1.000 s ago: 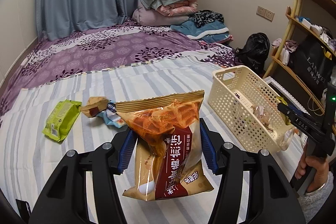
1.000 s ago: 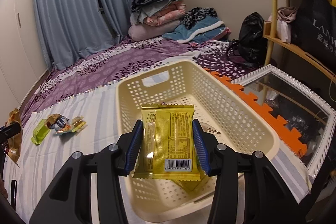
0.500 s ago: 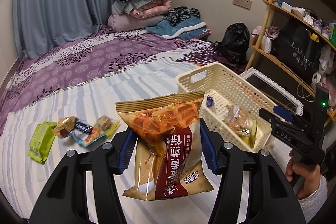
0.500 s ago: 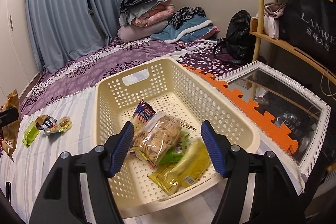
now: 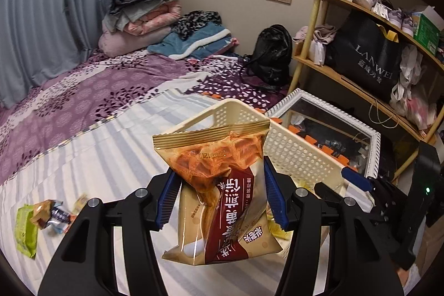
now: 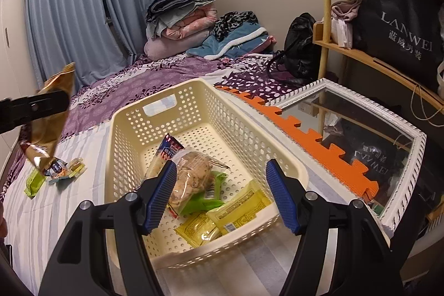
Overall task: Organize snacks
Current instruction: 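Lower the orange waffle-cookie bag into the basket and open the left tool, then move both tools back from the basket to the remaining snacks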
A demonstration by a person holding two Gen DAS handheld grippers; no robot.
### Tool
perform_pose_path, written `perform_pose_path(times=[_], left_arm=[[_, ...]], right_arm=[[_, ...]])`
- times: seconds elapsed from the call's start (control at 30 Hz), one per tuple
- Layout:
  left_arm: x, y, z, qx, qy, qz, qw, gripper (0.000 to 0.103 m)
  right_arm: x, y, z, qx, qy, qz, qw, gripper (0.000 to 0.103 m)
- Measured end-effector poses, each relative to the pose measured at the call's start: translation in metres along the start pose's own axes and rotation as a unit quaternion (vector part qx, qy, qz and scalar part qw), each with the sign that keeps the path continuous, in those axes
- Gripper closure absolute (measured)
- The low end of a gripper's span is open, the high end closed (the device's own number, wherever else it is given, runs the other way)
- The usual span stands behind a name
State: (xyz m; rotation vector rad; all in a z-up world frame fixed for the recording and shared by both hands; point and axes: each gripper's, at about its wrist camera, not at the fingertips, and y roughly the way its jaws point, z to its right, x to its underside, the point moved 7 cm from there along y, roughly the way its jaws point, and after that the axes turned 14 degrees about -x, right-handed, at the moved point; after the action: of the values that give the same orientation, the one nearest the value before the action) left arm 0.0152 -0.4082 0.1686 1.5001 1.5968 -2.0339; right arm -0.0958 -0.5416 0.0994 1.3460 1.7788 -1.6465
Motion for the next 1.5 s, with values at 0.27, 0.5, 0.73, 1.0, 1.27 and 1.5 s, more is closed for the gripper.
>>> perform_pose_path(times=[0.27,0.5,0.73,1.0,1.27,1.5], left_arm=[[-0.007,0.034,0.041,0.036,0.015,-0.020,0.9991,0.043],[-0.009,0.037,0.045,0.029,0.015,-0.013,0.9994,0.007],[-0.010,0.034,0.026,-0.002,0.010,-0.010,0.9999,0.003],[-0.007,0.022,0.009,-0.019,0.008,-0.002,0.9998,0.003],[-0.004,0.005,-0.009,-0.035,0.007,0.012,0.9993,0.003],[0.002,-0.004,-0.029,-0.051,-0.006,0.012,0.9986,0.003]], right_arm=[[0.002,-0.003,0.011,0.008,0.007,0.000,1.000,0.036],[0.002,-0.003,0.015,0.010,0.015,0.000,1.000,0.033],[0.002,-0.002,0.008,0.005,0.014,0.001,1.000,0.032],[0.002,-0.003,-0.004,0.002,0.010,0.002,1.000,0.031],[-0.001,-0.007,-0.021,-0.004,-0.002,0.005,1.000,0.028],[-0.003,-0.008,-0.036,-0.019,-0.005,0.006,1.000,0.028]])
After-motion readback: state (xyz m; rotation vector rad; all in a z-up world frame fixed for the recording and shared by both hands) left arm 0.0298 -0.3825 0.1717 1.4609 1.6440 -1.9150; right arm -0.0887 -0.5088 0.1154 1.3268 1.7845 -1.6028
